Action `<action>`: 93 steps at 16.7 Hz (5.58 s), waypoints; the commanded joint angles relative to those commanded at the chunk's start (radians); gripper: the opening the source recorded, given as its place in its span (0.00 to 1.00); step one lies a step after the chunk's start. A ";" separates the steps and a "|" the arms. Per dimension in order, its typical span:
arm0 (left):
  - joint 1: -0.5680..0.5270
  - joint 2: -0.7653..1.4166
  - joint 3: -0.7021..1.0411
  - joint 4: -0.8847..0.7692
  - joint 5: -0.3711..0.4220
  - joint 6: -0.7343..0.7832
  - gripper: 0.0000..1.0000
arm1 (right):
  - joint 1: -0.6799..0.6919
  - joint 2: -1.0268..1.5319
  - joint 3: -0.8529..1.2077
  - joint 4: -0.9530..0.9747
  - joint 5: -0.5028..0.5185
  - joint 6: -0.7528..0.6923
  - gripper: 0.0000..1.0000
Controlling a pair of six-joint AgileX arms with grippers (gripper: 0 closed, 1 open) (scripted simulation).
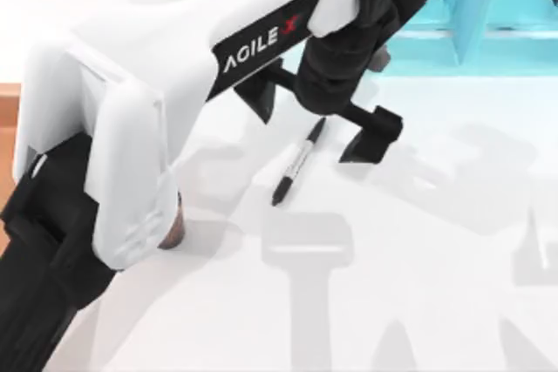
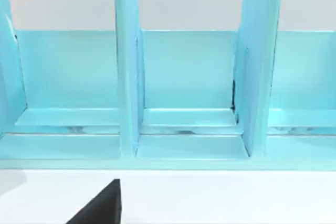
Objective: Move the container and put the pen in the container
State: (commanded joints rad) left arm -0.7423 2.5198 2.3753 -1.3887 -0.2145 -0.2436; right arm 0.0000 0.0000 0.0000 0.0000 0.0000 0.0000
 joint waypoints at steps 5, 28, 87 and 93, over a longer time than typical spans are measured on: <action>0.009 0.009 -0.048 0.058 0.001 0.009 1.00 | 0.000 0.000 0.000 0.000 0.000 0.000 1.00; 0.045 0.064 -0.268 0.342 0.003 0.047 0.25 | 0.000 0.000 0.000 0.000 0.000 0.000 1.00; 0.124 -1.661 -2.243 2.220 -0.071 0.283 0.00 | 0.000 0.000 0.000 0.000 0.000 0.000 1.00; 0.131 -1.706 -2.301 2.289 -0.066 0.302 0.00 | 0.000 0.000 0.000 0.000 0.000 0.000 1.00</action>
State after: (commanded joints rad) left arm -0.6115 0.8141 0.0739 0.8999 -0.2805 0.0582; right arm 0.0000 0.0000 0.0000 0.0000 0.0000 0.0000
